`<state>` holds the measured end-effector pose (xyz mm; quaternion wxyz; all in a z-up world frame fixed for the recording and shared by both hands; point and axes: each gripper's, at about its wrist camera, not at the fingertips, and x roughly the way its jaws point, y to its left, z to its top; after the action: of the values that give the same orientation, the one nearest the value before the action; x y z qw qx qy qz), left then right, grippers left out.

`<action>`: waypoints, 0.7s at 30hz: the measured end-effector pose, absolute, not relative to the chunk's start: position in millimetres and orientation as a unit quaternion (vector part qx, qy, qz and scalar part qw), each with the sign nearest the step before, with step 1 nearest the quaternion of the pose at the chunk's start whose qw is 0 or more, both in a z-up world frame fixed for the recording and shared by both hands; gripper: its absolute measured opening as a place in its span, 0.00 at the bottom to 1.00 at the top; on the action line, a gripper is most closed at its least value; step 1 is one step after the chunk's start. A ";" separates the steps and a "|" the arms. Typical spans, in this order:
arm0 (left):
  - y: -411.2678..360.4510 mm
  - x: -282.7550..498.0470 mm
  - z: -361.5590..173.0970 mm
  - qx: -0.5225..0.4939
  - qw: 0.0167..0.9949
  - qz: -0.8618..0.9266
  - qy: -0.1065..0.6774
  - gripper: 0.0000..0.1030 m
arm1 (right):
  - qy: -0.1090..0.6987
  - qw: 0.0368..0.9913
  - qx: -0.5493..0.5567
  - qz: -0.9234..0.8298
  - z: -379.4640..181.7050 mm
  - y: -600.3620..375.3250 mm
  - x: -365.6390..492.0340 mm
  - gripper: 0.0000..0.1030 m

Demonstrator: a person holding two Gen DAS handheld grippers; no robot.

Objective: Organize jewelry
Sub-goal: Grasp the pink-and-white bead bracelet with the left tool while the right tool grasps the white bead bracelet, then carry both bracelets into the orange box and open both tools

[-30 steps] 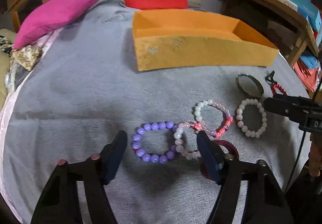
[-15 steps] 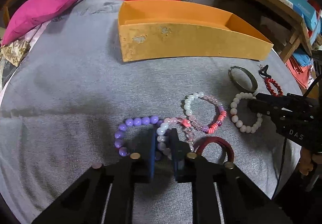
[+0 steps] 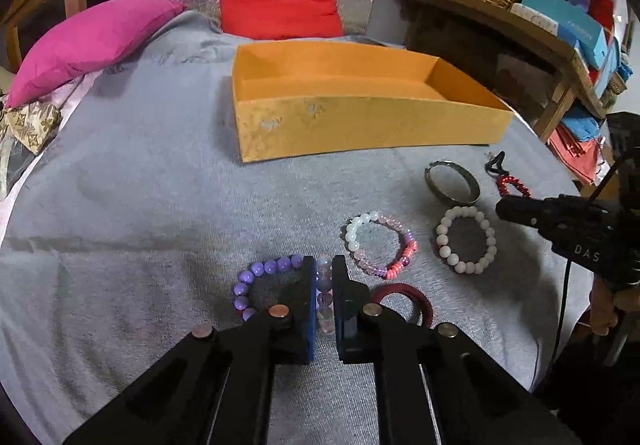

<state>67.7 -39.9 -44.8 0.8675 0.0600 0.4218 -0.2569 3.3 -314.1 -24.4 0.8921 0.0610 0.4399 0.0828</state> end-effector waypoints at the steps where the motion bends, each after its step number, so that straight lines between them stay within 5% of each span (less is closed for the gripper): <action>1: -38.4 66.2 -44.6 0.060 0.868 -0.258 0.421 0.07 | 0.443 0.890 0.064 0.086 -24.9 -314.3 2.7 0.09; 4: -34.4 63.7 -42.6 0.059 0.866 -0.266 0.418 0.07 | 0.454 0.881 0.092 0.100 -27.6 -318.3 2.7 0.10; 6: -33.3 61.0 -41.0 0.060 0.865 -0.275 0.415 0.07 | 0.452 0.882 0.094 0.097 -26.2 -318.7 3.2 0.20; 8: -36.0 59.6 -40.5 0.063 0.864 -0.280 0.413 0.07 | 0.453 0.883 0.093 0.086 -27.3 -320.2 2.4 0.57; 9: -36.7 59.4 -41.5 0.064 0.863 -0.283 0.415 0.07 | 0.453 0.883 0.098 0.081 -28.4 -319.7 3.3 0.65; 12: -38.6 58.5 -43.5 0.067 0.857 -0.295 0.418 0.07 | 0.462 0.879 0.080 0.086 -36.1 -308.7 11.1 0.47; 14: -39.6 56.5 -43.3 0.073 0.855 -0.303 0.414 0.08 | 0.487 0.869 0.049 0.073 -49.2 -298.6 17.9 0.21; 17: -36.8 55.4 -46.2 0.076 0.853 -0.303 0.418 0.07 | 0.477 0.876 0.009 0.064 -49.2 -287.4 16.4 0.10; 21: -28.8 55.4 -46.5 0.062 0.850 -0.308 0.423 0.07 | 0.464 0.883 0.014 0.064 -41.4 -286.8 9.5 0.10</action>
<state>55.4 -28.8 -46.5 0.8500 0.0620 0.4231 -0.3077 9.5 -286.8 -41.4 0.8835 0.0135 0.4639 0.0641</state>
